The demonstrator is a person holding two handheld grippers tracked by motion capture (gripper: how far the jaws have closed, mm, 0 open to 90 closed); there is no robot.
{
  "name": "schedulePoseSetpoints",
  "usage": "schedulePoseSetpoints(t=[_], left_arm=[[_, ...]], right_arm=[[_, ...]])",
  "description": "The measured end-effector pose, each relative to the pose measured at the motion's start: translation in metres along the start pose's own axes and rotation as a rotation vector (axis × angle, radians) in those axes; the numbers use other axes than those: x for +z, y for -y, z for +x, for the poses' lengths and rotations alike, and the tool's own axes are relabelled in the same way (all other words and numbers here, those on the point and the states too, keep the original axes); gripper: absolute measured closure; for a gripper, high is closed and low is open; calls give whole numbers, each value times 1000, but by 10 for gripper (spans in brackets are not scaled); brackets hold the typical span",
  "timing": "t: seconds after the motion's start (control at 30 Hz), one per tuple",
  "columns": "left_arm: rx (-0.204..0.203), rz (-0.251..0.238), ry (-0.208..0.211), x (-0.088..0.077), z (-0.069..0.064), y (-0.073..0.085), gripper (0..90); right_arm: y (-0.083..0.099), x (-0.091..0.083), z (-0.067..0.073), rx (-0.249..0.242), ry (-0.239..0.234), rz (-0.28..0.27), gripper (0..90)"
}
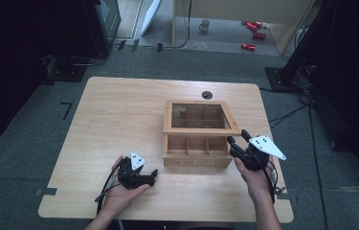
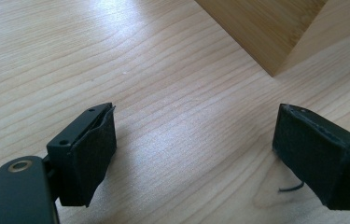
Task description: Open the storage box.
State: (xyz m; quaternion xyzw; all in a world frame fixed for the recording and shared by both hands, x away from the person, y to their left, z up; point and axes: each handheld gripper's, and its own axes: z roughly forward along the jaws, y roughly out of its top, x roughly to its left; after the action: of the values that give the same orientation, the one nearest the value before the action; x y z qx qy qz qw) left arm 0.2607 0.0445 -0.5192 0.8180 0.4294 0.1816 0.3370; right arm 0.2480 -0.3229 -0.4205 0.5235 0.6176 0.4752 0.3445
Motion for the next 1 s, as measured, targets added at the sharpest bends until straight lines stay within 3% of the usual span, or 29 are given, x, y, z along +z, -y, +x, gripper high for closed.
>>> schedulePoseSetpoints(t=[0.43,0.53,0.67,0.87,0.97,1.0], left_arm=[[-2,0,1,0,0,-1,142],[-2,0,0,1,0,-1,143],[0,1,0,1,0,-1,143],[0,-1,-1,1,0,-1,143],[-1,-1,-1,1,0,-1,143],[0,-1,-2,1,0,-1,143]], right_arm=[[-40,13,-7,-85,4,-63,435],[-48,18,-10,-79,-13,-74,435],[-54,30,-12,-94,7,-56,437],[-61,43,-13,-91,-24,-66,461],[-65,46,-14,-86,-82,-94,474],[-66,47,-14,-94,-81,-99,474]])
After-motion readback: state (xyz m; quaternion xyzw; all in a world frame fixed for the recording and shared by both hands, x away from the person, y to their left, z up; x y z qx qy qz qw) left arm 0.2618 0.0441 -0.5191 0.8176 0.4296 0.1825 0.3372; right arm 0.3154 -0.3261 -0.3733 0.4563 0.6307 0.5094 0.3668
